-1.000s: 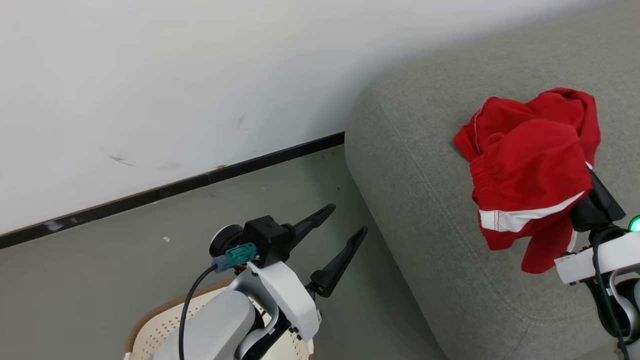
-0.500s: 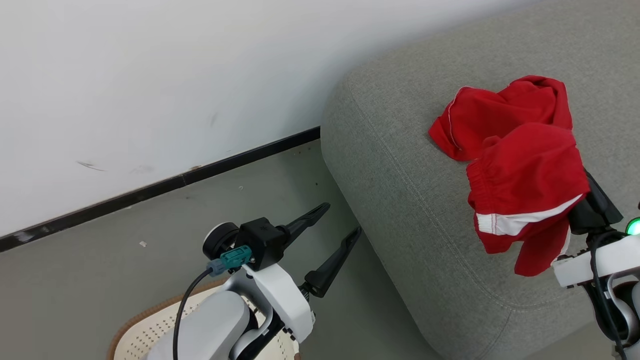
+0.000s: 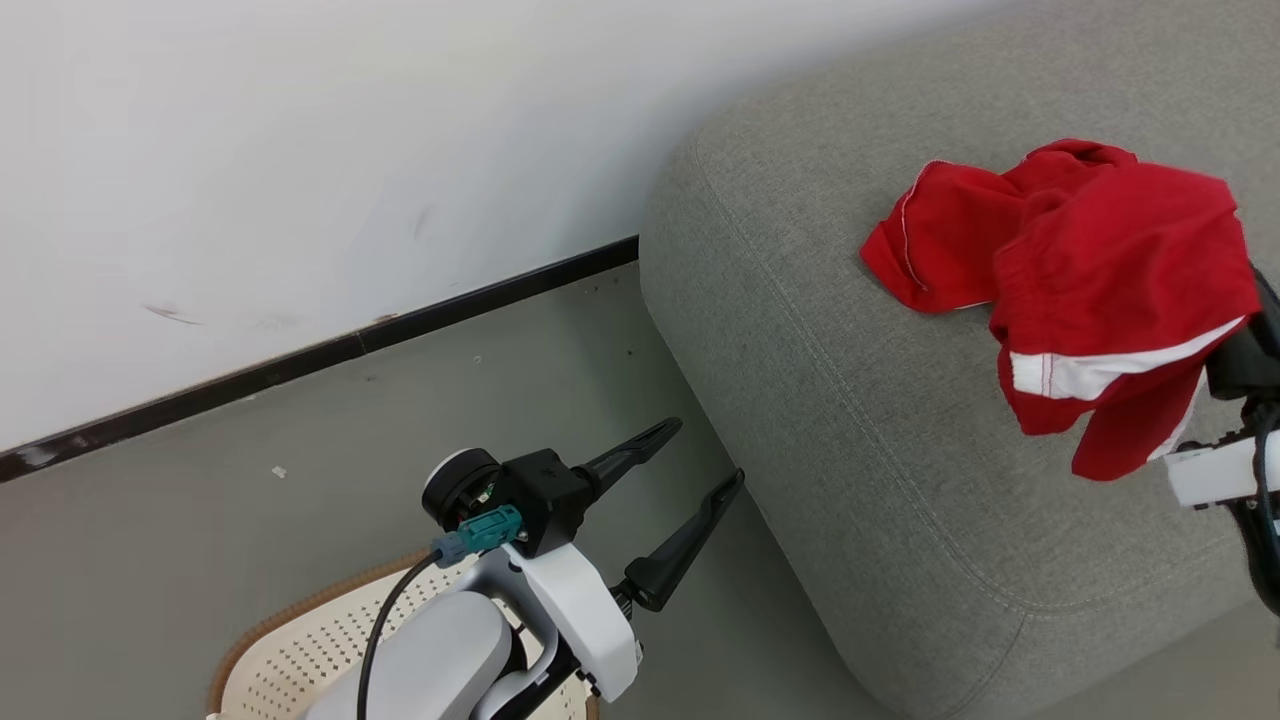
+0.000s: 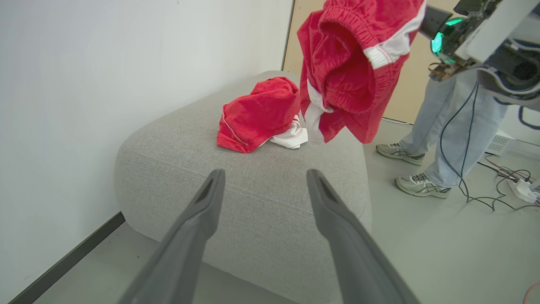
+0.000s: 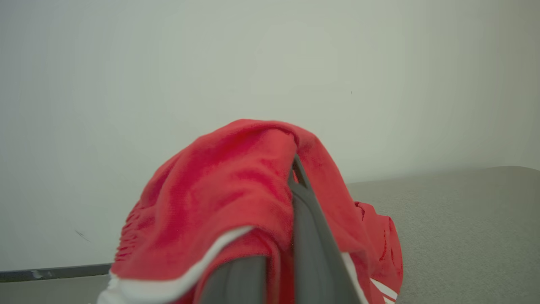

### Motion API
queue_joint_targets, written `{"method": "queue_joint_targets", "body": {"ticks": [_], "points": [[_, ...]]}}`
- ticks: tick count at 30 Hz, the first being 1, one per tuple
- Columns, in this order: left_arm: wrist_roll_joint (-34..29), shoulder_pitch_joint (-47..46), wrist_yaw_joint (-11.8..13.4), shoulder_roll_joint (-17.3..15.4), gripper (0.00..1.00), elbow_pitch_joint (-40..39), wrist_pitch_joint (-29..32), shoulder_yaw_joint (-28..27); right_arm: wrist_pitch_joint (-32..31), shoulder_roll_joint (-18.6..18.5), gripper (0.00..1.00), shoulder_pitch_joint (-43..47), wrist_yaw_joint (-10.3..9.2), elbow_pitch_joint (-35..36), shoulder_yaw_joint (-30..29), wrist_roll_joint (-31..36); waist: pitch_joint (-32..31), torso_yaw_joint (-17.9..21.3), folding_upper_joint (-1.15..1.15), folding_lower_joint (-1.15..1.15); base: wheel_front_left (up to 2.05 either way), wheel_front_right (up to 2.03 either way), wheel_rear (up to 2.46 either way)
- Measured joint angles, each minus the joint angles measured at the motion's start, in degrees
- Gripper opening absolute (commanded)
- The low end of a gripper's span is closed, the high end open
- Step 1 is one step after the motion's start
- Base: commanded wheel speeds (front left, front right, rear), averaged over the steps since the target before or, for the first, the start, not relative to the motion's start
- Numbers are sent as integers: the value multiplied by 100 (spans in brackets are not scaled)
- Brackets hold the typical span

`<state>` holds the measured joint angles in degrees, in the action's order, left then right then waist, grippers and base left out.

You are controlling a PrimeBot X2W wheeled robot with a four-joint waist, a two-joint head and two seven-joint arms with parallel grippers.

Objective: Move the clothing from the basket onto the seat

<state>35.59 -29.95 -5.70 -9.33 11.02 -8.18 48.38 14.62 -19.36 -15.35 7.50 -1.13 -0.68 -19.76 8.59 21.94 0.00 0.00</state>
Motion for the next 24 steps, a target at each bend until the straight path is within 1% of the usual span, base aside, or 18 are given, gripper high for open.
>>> {"method": "queue_joint_targets", "body": {"ticks": [6,11,14,18,24], "points": [[-36,-10,0,-13,100,-70,1,18,0,-280,0,-315,1,-185,-87,-101,110,-37,0,0,0,0,0],[-38,-12,0,-45,100,-91,3,18,0,-365,0,-670,0,-398,-311,-446,225,-65,0,0,0,0,0],[-40,-13,0,-65,100,-111,46,34,0,-443,0,-903,0,-552,-331,-642,305,-77,0,0,0,0,0],[-40,-14,1,-91,100,-144,74,40,0,-590,0,-1183,0,-693,-326,-724,394,-91,0,0,0,0,0],[-40,-16,51,-154,100,-197,165,33,1,-968,0,-1760,0,-1065,-512,-862,594,-140,0,0,0,0,0]]}}
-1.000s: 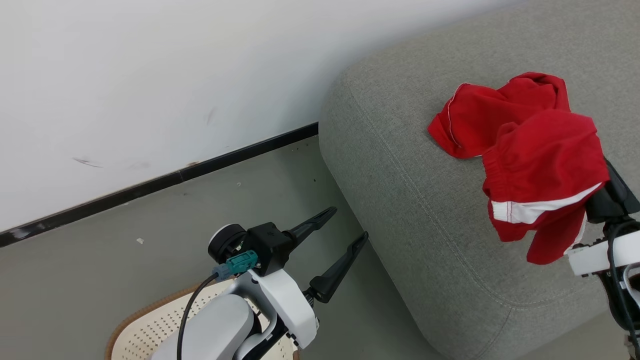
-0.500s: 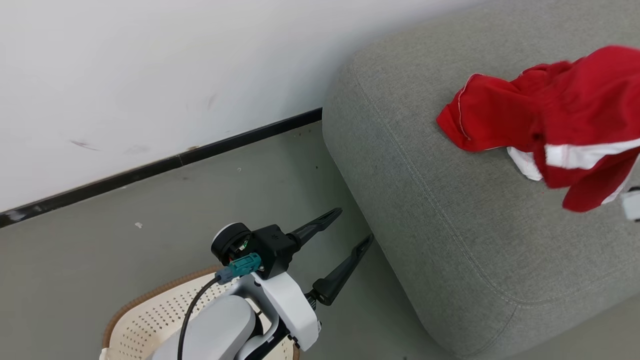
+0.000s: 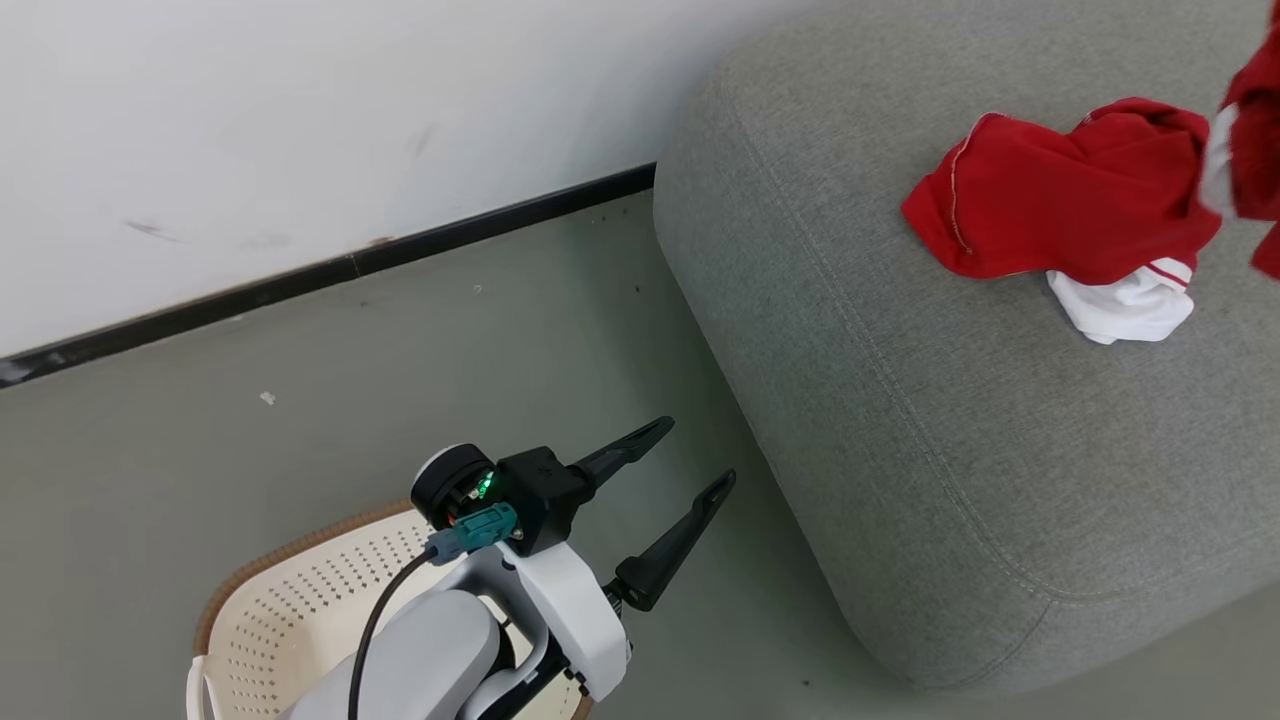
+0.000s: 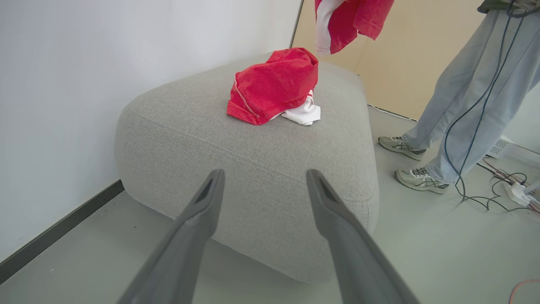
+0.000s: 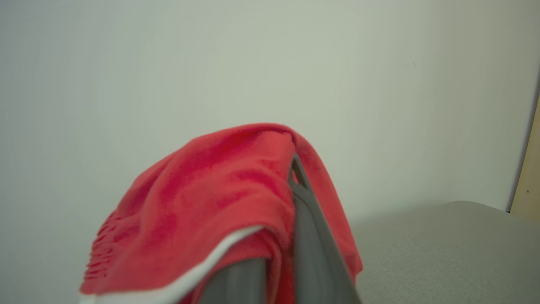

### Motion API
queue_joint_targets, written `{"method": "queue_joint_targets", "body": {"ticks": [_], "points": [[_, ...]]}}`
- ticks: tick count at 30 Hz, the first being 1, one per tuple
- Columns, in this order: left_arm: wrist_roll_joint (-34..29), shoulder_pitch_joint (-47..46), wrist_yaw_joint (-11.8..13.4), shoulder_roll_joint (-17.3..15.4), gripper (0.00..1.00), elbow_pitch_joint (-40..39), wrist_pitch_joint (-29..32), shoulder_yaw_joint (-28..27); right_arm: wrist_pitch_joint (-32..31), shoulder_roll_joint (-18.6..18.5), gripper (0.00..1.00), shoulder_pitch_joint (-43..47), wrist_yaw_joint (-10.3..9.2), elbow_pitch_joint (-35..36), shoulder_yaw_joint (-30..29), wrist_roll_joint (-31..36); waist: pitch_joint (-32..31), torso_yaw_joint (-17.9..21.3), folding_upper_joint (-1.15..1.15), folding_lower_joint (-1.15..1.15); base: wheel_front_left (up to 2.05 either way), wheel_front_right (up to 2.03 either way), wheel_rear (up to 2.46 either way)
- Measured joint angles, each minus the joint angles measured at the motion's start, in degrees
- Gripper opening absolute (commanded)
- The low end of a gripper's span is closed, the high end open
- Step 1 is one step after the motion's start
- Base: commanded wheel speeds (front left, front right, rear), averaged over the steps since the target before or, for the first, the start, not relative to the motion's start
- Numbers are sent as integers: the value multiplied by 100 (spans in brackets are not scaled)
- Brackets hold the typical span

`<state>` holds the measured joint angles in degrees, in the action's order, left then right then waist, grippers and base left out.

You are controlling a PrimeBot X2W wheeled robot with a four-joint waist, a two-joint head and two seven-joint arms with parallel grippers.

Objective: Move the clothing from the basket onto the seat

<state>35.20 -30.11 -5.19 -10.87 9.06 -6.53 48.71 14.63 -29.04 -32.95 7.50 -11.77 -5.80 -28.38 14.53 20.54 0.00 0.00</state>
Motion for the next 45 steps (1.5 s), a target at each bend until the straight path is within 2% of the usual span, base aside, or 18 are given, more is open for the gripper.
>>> {"method": "queue_joint_targets", "body": {"ticks": [9,17,21,25,32,40,45], "points": [[-13,-1,154,-229,100,-160,154,-148,0,-292,0,-613,0,-704,-147,-151,337,-129,0,0,0,0,0],[-43,-14,253,-396,100,-387,248,-246,0,-558,0,-1115,0,-1650,-683,-281,647,-285,0,0,0,0,0],[-43,-37,304,-474,100,-478,301,-301,0,-538,0,-1214,0,-2037,-966,-257,811,-359,0,0,0,0,0],[-44,-153,311,-617,100,-581,347,-402,0,-442,0,-1194,0,-2338,-828,-101,970,-427,0,0,0,0,0],[-88,-275,310,-639,100,-769,403,-414,0,-307,0,-1196,0,-2728,-595,133,1231,-526,0,0,0,0,0],[-147,-417,304,-683,100,-842,453,-415,-169,-131,0,-1195,1,-3200,219,307,1477,-611,0,0,0,0,0],[-146,-506,294,-670,100,-855,450,-438,-330,-124,0,-1194,1,-3507,394,315,1575,-667,0,0,0,0,0]]}}
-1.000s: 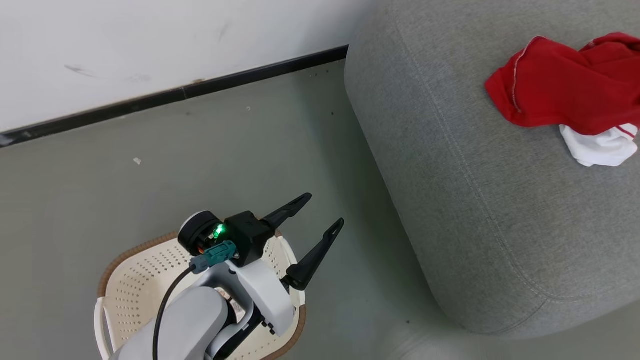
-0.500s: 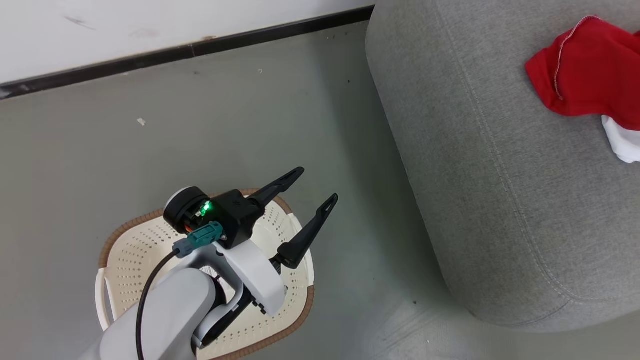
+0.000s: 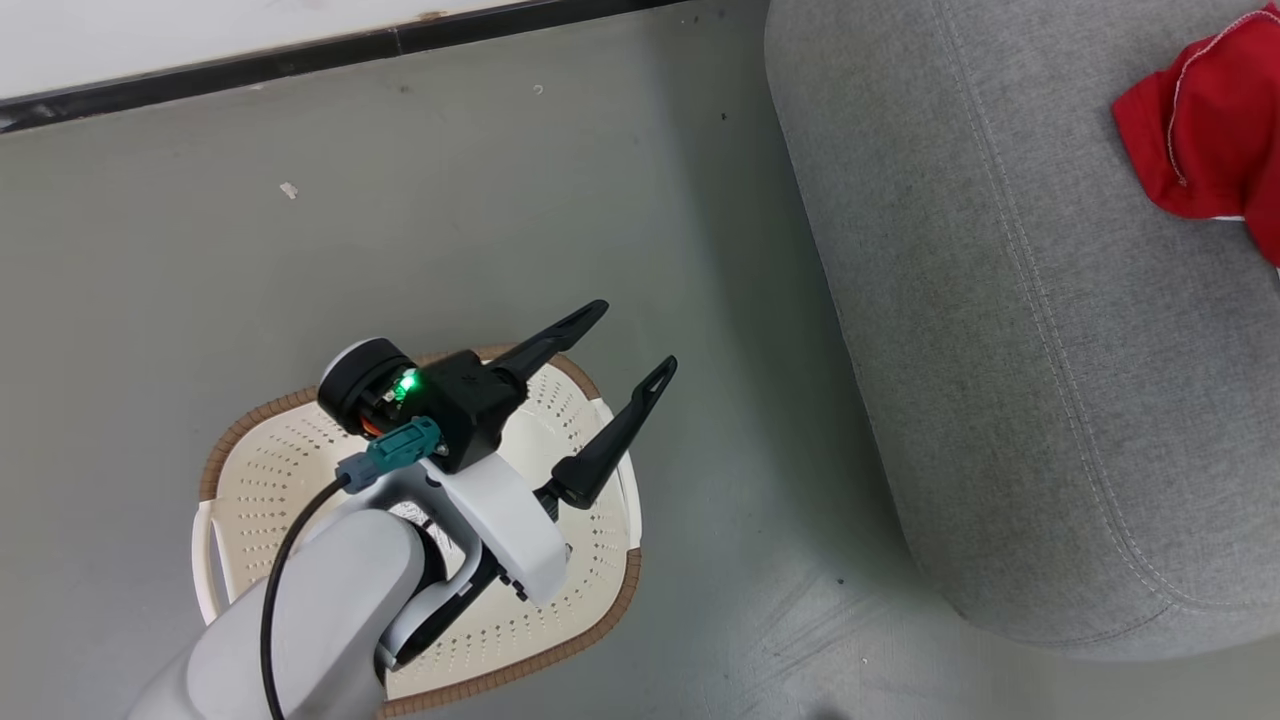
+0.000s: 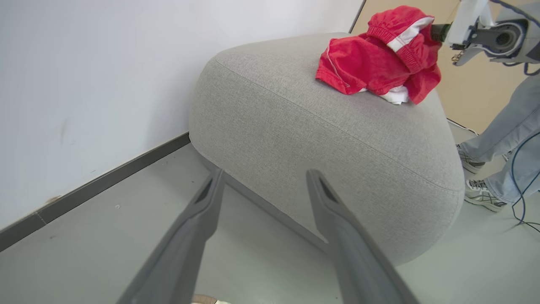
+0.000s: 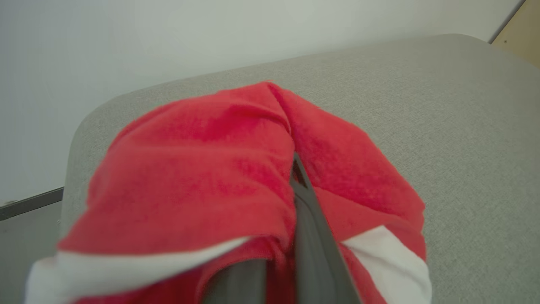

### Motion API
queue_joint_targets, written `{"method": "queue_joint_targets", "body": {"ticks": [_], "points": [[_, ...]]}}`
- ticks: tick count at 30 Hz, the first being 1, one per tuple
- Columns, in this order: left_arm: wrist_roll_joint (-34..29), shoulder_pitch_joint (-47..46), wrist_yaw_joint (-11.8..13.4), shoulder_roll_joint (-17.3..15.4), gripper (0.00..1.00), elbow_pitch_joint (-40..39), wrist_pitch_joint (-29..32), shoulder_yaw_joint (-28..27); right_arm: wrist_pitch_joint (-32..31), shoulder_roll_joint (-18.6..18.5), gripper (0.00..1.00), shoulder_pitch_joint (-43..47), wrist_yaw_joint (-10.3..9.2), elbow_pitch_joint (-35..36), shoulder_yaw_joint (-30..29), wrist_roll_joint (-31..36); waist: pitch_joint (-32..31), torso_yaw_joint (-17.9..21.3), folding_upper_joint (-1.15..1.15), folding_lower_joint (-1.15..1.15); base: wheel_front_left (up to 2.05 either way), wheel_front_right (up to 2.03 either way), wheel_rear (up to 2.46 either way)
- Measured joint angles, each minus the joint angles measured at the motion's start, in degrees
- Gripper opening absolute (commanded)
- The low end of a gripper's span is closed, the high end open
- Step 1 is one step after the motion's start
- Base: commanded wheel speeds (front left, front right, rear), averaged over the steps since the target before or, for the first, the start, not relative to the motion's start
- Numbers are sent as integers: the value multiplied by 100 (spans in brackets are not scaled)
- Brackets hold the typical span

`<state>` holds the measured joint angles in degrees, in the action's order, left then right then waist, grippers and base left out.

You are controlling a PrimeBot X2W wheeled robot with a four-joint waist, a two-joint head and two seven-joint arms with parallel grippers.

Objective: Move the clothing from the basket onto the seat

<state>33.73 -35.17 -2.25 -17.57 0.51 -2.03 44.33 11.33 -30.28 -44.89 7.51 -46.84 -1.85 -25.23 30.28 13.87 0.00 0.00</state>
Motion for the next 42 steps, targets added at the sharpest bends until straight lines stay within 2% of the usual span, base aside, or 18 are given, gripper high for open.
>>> {"method": "queue_joint_targets", "body": {"ticks": [5,6,8,9,10,23,31,42], "points": [[0,0,0,-35,100,35,-5,-53,-326,121,0,-9,0,-234,242,-147,-23,15,0,0,0,0,0],[0,0,0,-35,100,46,-8,-55,-408,119,9,-9,0,-271,290,-191,-34,21,0,0,0,0,0],[1,0,-45,-22,100,67,-63,-55,-537,123,66,-13,0,-336,469,-313,-88,47,0,0,0,0,0],[1,0,-47,-20,100,75,-65,-55,-544,120,87,-16,0,-337,493,-314,-105,54,0,0,0,0,0],[2,0,-49,-20,100,87,-67,-55,-565,112,100,-21,0,-337,516,-337,-124,61,0,0,0,0,0],[119,27,-94,-11,100,369,-319,-104,-767,-21,100,57,0,-176,1250,-806,-537,200,0,0,0,0,0],[209,220,-94,-12,100,558,-521,-199,-825,-203,100,628,0,93,1612,-1140,-890,268,0,0,0,0,0],[344,530,-37,12,100,715,-823,-381,-360,-535,100,1121,0,865,1739,-1662,-1427,274,0,0,0,0,0]]}}
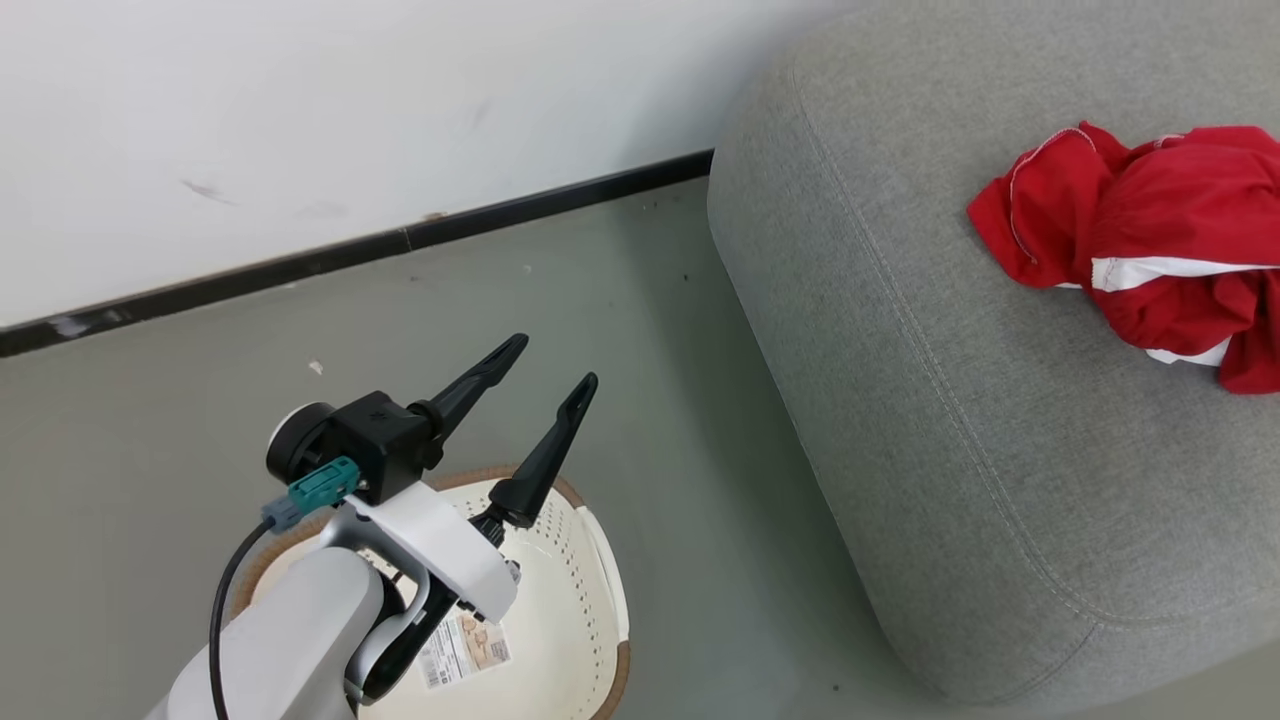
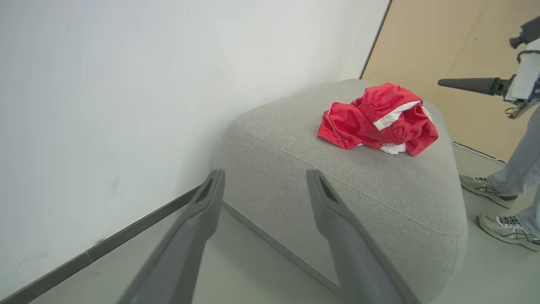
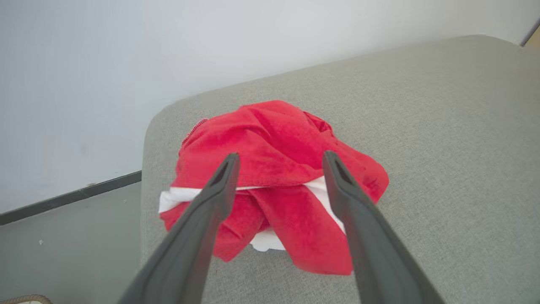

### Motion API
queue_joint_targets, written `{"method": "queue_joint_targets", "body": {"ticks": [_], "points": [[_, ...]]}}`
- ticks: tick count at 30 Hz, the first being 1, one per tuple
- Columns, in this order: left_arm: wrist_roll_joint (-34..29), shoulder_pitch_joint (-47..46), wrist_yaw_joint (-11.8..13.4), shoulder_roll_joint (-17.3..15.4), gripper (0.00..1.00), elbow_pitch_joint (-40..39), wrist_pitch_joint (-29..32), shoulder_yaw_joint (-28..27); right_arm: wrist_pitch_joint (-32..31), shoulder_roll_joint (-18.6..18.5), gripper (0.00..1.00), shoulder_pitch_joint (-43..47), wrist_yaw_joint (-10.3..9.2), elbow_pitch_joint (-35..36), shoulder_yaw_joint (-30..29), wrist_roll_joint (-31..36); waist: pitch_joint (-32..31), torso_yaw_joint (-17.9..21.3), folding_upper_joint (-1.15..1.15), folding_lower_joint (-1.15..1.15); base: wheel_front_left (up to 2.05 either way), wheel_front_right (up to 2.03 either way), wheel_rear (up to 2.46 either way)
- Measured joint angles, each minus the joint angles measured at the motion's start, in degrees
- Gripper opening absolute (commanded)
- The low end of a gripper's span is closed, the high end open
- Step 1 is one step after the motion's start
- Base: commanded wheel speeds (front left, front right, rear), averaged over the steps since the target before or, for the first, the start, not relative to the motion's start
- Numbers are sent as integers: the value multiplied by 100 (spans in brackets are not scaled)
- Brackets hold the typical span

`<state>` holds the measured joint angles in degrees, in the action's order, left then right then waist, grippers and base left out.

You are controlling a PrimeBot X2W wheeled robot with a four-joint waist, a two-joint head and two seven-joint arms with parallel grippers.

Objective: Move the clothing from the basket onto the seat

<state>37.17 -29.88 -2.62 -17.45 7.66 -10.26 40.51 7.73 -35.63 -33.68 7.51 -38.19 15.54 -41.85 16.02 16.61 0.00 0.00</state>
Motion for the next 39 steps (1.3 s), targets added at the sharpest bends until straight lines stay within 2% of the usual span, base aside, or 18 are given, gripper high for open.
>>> {"method": "queue_joint_targets", "body": {"ticks": [7,22,30,39], "points": [[125,180,105,38,100,60,-93,-127,359,-211,100,94,0,471,53,-113,-260,-88,0,0,0,0,0],[275,587,369,78,100,100,-258,-467,639,-186,100,396,0,1324,226,-112,-665,-489,0,0,0,0,0],[376,836,661,58,100,121,-325,-845,648,130,100,671,0,1610,174,63,-834,-773,0,0,0,0,0],[471,1216,803,30,100,115,-354,-1117,669,754,100,970,-1,2286,-414,305,-1000,-1106,0,0,0,0,0]]}}
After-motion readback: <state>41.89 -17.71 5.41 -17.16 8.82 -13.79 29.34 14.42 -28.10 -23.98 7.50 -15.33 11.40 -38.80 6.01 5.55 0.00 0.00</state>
